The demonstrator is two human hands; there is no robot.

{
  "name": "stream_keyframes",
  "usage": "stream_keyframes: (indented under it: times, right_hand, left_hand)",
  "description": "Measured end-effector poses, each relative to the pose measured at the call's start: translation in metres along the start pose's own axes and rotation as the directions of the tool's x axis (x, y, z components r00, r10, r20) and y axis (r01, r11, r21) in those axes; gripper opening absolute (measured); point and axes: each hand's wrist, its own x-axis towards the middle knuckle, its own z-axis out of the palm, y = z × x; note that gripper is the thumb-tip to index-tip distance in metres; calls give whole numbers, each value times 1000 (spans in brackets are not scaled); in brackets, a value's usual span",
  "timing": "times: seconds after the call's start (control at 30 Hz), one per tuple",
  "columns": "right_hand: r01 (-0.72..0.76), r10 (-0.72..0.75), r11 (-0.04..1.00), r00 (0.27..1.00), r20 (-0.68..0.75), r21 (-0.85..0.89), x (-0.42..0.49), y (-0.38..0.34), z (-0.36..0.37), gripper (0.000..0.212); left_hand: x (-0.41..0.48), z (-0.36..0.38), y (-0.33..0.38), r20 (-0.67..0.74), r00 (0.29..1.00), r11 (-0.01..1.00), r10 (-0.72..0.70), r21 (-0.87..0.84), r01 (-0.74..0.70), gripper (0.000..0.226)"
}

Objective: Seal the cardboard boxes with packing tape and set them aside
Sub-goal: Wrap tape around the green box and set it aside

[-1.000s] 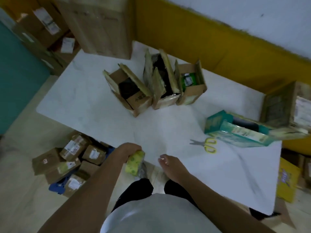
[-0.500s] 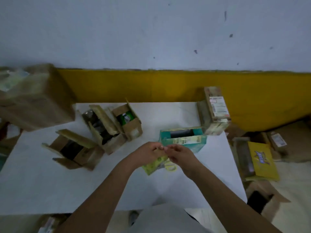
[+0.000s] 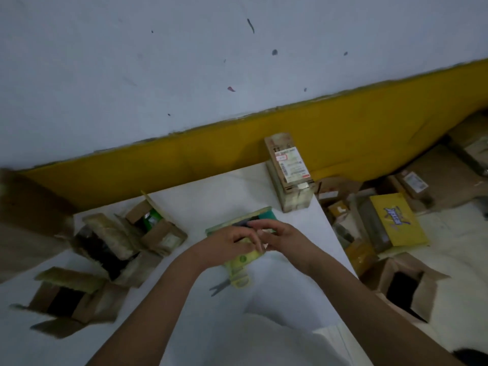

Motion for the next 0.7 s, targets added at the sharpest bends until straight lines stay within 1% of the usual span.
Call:
stream_keyframes:
  times: [0.1,0.23,0.3,0.37,0.43,0.47,0.53,0.6,0.7]
  right_hand:
    - [46,-43,996,998,47,-71,1,-3,-14,20]
    - [74,-76,981,997,-7,-177,5,-6,-31,9]
    - [107,-120,964,992,-38,-245,8,-9,-36,13]
    - [139,-169,943,983,-76,-301,10,-12,-39,20]
    - [172,-236,926,958,-161,-336,12,-15,-42,22]
    - [188,-267,921,943,-201,-341,12,-17,-44,22]
    - [200,-307,895,924,-226,-399,11,-22,-47,24]
    - [171,-320,844,921,-222,-509,11,-27,-49,26]
    - [137,-330,780,919,-216,-610,16,-33,-52,19]
  left_hand:
    - [9,3,3,16,1000,1000,3,6,-3,17]
    - [18,9,8,29,1000,1000,6,-14,-6,16]
    - [23,13,11,26,1000,999,11,-33,-10,14]
    - [26,15,16,26,1000,992,14,-123,-10,14]
    - [28,15,22,10,1000,964,-17,-267,20,13]
    - [28,14,25,1,999,953,-35,-300,34,13]
    - [28,11,32,-22,998,960,-58,-276,49,13]
    - [29,11,39,-37,996,970,-84,-232,74,12]
    - [31,9,45,-62,989,982,-133,-140,123,10]
